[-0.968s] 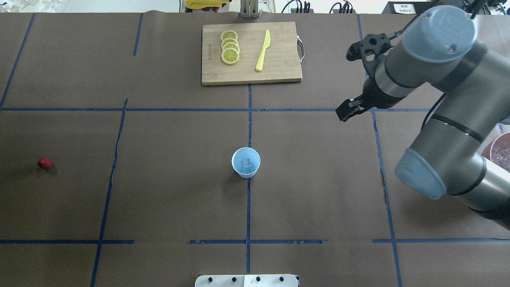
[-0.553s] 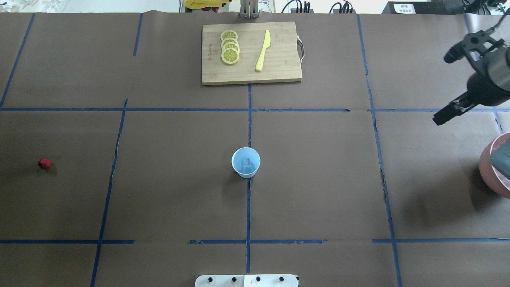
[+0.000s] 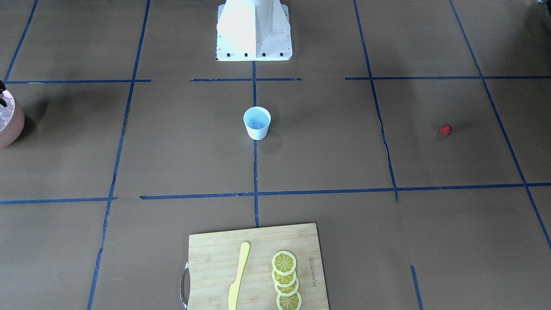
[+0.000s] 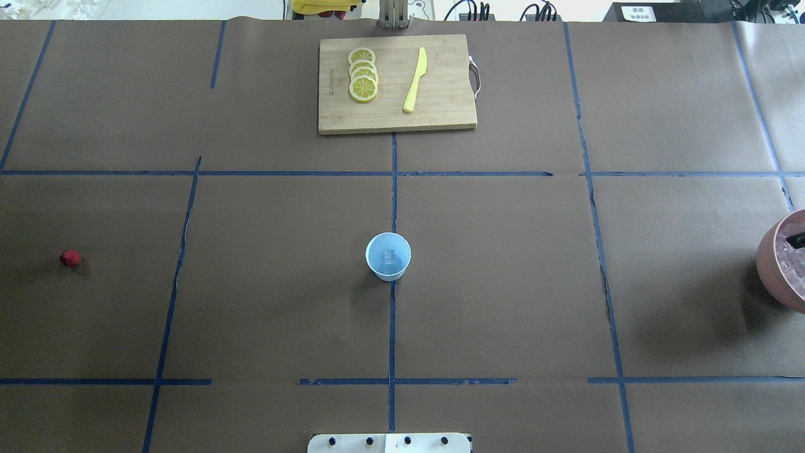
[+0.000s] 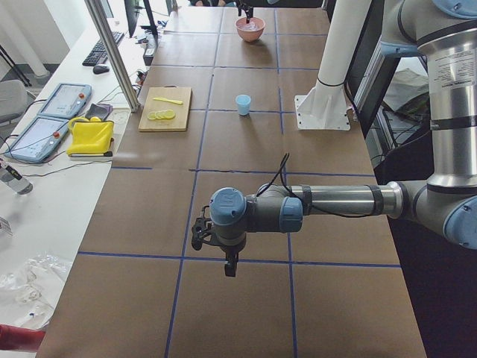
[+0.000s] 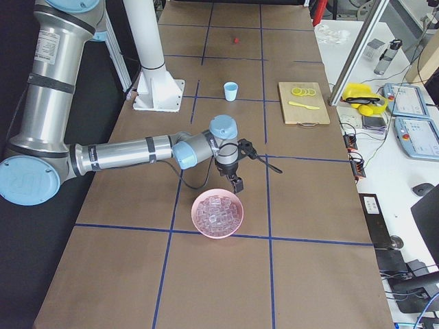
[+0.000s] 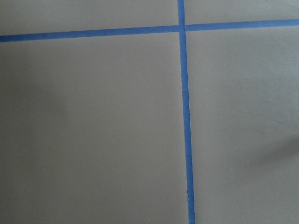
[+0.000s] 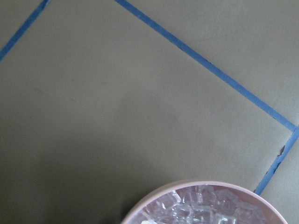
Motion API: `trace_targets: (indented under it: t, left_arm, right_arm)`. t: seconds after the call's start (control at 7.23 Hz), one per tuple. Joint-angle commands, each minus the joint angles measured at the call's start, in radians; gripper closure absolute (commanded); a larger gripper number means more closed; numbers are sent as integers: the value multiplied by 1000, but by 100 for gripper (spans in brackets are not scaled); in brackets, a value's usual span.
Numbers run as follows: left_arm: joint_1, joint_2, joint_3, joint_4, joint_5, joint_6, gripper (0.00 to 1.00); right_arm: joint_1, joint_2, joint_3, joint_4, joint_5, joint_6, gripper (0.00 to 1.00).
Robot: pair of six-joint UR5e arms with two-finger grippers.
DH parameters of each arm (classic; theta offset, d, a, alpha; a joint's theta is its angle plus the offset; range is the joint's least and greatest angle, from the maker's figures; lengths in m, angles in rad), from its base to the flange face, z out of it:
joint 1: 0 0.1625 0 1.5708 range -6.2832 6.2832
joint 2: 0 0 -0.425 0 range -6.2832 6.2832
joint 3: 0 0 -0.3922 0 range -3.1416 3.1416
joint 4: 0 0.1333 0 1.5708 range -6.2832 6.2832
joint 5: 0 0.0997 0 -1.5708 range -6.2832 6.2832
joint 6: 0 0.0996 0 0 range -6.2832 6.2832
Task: Put ice and strawberries in cup
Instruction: 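Grasp a third ice cube from the pink bowl with the right gripper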
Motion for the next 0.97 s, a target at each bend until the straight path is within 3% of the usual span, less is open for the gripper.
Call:
trace_targets:
  t: [0.0, 0.41, 0.83]
  left_arm:
    - [0, 2, -3, 0, 0, 0, 0]
    - [0, 2, -6, 0, 0, 0, 0]
    - [0, 2, -8, 0, 0, 0, 0]
  right_arm:
    - [45, -39, -96, 84, 19, -112, 1]
    - [44, -54, -168, 87, 9, -112, 7]
    - [42, -58, -169, 78, 19, -97, 10]
